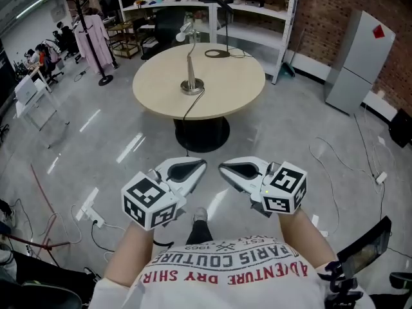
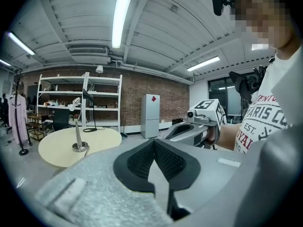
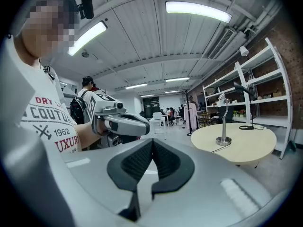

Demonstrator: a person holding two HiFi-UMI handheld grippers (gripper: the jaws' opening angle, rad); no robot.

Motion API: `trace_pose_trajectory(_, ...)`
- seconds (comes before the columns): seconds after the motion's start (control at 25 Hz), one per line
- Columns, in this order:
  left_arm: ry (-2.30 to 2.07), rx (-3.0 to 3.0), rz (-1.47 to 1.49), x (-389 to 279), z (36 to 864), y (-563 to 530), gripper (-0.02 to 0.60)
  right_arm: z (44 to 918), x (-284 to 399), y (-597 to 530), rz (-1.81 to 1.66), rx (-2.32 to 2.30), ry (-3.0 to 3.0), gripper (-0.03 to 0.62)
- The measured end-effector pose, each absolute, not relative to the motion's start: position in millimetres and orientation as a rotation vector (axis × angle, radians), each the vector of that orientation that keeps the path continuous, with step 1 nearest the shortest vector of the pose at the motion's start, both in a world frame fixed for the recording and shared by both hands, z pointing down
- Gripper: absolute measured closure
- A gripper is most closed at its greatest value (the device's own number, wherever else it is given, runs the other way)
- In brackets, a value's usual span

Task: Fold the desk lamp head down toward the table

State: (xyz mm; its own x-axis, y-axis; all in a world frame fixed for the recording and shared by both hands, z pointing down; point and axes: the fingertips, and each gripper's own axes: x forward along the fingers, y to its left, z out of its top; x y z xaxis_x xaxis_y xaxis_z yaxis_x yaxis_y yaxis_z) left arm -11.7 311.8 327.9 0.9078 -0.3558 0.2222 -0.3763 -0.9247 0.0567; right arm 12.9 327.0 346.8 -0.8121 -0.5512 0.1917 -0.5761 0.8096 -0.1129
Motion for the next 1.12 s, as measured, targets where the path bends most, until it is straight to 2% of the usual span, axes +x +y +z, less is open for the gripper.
trace_pose_trajectory(0.36, -0.466, 2.920, 0.335, -23.8, 350.1, 183.8, 0.580, 373.6, 5.5, 193.4, 0.412, 0.981, -2.814, 0.595)
trace_pose_trajectory(0.72, -0.484, 2.935, 0.334, -61.5, 346.1, 45.9, 0.580, 370.5, -25.2, 59.0, 0.400, 0.976, -2.811, 0.595)
trace_pose_trajectory(1.12, -0.436, 2.927, 0.289, -72.1, 356.5, -22.9, 0.578, 384.7, -33.3, 3.3, 0.395, 0.985, -2.777, 0.595)
